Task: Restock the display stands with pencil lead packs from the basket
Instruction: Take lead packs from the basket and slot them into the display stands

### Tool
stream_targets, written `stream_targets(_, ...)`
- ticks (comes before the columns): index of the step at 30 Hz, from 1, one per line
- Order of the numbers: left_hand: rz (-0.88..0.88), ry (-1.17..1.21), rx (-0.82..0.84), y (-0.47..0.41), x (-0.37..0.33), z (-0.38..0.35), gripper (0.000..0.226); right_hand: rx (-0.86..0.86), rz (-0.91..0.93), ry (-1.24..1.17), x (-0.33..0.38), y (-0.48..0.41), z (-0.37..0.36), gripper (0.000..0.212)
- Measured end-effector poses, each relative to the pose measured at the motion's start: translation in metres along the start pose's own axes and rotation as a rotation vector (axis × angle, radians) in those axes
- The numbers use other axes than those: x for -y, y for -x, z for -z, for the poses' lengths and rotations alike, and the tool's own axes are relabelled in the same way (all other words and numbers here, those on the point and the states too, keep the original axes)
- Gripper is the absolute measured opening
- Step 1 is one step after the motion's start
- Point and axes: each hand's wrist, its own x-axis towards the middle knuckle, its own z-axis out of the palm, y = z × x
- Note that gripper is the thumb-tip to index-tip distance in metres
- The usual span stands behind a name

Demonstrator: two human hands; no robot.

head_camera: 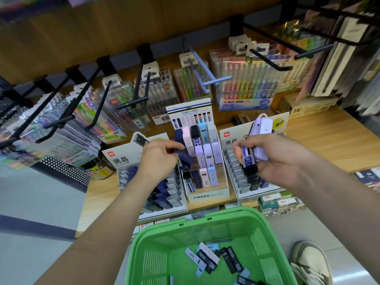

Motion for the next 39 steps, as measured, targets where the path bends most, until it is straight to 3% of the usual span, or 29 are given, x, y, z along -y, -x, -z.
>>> stream_targets(4, -0.071, -0.077, 0.06, -0.002, -0.003, -0.004, 0.027, -0.007, -0.044, -0.071, 0.0, 0.001, -0.001, 0.011)
stream_targets(8, -0.124, 0.046, 0.014, 0.002, -0.005, 0.018, 0.036, 0.009, -0.021, -0.029, 0.002, 0.002, -0.001, 0.008)
stream_targets(11, -0.143, 0.103, 0.075, 0.006, -0.008, 0.038, 0.043, 0.001, -0.018, -0.022, 0.003, 0.004, -0.001, 0.005)
stream_targets(14, -0.201, -0.086, 0.188, 0.012, -0.009, 0.039, 0.036, -0.02, -0.024, -0.035, 0.001, 0.002, -0.002, 0.012)
stream_targets(17, -0.309, -0.329, 0.139, 0.015, -0.007, 0.03, 0.03, -0.026, -0.024, -0.002, -0.001, 0.001, -0.003, 0.008)
stream_targets(20, -0.385, -0.403, 0.084, 0.012, -0.003, 0.023, 0.031, -0.026, -0.014, 0.0, -0.002, 0.0, -0.003, 0.006)
stream_targets(26, -0.442, -0.534, 0.195, 0.004, 0.001, 0.01, 0.024, -0.007, 0.014, -0.007, -0.002, 0.0, -0.004, 0.009)
stream_targets(32, -0.437, -0.589, 0.16, -0.008, 0.002, 0.005, 0.029, -0.024, 0.023, -0.013, -0.003, 0.002, -0.007, 0.041)
stream_targets(39, -0.454, -0.792, 0.258, -0.015, -0.012, -0.002, 0.038, -0.016, 0.022, 0.008, -0.003, 0.005, -0.009, 0.014)
